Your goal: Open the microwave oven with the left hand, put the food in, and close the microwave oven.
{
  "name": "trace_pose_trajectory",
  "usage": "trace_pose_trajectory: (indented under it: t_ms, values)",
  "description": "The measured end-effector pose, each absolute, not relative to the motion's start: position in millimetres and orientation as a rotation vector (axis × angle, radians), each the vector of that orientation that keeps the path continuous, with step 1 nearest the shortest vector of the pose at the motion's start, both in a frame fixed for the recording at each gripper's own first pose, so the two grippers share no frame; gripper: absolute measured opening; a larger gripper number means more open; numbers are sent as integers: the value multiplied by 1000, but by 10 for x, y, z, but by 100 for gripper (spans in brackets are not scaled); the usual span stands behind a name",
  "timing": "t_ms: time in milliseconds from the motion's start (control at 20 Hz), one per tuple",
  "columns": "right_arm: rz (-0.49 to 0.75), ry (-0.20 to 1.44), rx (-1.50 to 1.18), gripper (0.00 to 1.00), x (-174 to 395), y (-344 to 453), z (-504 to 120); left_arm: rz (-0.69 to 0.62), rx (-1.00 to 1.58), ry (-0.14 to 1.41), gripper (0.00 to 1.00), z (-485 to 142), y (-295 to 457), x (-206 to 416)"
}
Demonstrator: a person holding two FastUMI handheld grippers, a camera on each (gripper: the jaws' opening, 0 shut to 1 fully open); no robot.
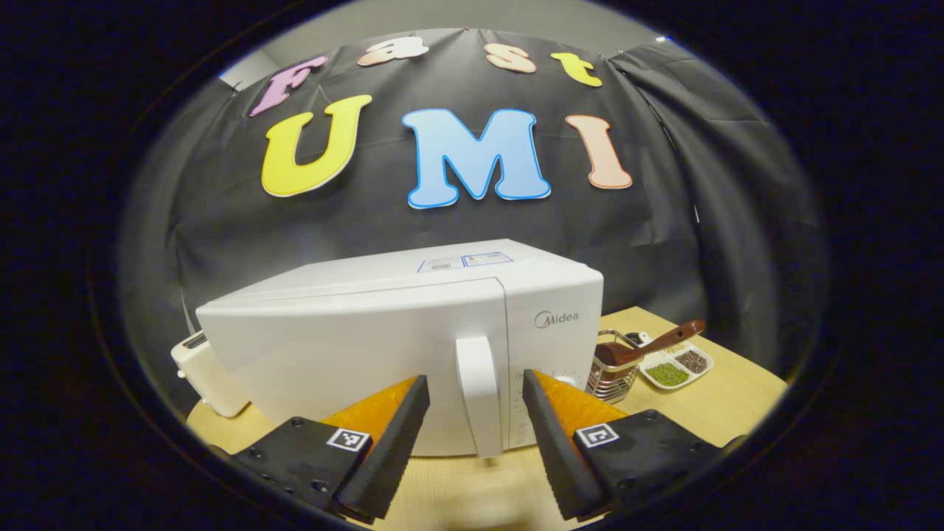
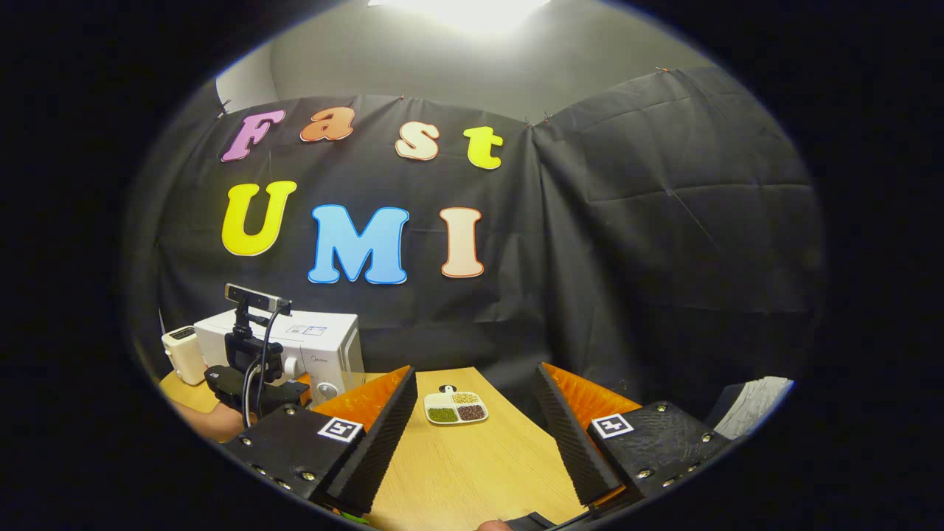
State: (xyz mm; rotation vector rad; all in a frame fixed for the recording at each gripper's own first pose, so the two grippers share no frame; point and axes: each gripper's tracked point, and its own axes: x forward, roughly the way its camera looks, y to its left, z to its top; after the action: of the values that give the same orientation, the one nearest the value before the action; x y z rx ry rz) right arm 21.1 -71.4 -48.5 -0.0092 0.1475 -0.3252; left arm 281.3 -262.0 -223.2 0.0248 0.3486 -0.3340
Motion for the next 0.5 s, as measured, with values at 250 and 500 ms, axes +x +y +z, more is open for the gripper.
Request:
trace_pose_trajectory:
  t_ms: [250,500]
  values:
    - [-334,160,-8,97,173,-724,-519,-358,31,356,49,-2282,-2664,2838]
    - [-331,172,-9,97,118,-716,-557,-369,35,366,35,-2272,-2682,2838]
